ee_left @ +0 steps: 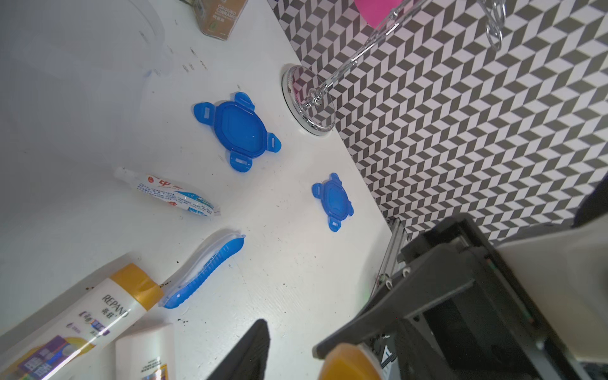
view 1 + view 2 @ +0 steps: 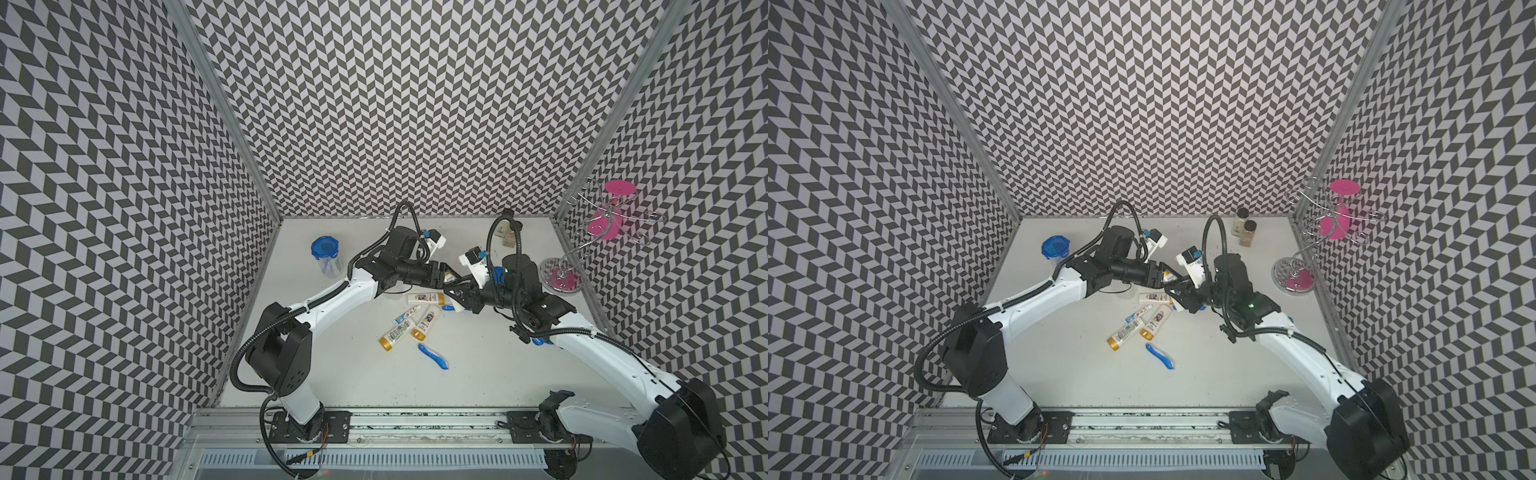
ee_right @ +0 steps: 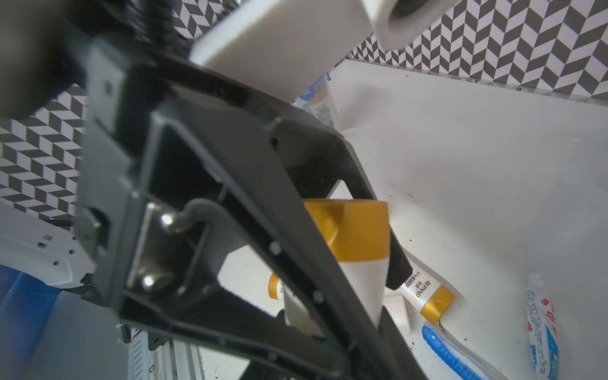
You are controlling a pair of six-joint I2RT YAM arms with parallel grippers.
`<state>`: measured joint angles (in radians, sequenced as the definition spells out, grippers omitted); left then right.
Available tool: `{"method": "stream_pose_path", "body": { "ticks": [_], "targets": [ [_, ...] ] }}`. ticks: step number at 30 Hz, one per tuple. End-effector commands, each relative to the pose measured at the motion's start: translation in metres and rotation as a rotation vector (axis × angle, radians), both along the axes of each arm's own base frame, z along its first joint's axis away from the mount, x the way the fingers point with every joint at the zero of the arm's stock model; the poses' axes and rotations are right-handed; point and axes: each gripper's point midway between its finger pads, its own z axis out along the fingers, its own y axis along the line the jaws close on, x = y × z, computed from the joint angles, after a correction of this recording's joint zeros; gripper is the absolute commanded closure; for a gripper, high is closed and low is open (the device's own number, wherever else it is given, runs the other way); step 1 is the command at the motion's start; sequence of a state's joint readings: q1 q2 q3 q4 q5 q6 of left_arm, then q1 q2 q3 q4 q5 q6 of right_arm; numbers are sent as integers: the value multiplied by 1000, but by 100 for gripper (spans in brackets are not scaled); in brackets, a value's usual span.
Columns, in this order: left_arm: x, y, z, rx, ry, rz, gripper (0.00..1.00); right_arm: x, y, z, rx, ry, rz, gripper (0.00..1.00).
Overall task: Pack away toiletry kits
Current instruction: Pick up the toiletry item from the center of the board.
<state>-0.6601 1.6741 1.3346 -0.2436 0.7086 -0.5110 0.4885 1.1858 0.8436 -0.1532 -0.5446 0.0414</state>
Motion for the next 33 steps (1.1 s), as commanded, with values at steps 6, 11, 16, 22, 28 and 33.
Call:
{"method": "stream_pose_path", "body": {
  "ticks": [6,11,16,22,28,33],
  "targets": [
    [16,43,18,-80,7,94,100,21,20,40,9,-154,18,67],
    [51,102,39,19,-134,279,100,27,16,36,-41,-131,-28,34],
    [91,150,52,245,-330,505,100,39,5,-9,-183,-51,-95,26],
    [120,164,45,347,-412,618,100,55,4,-56,-334,98,-116,31],
    [126,148,25,415,-461,608,100,51,-4,-76,-369,155,-154,26],
    [121,138,-3,527,-474,596,100,45,-4,-81,-355,191,-149,23]
  ]
}}
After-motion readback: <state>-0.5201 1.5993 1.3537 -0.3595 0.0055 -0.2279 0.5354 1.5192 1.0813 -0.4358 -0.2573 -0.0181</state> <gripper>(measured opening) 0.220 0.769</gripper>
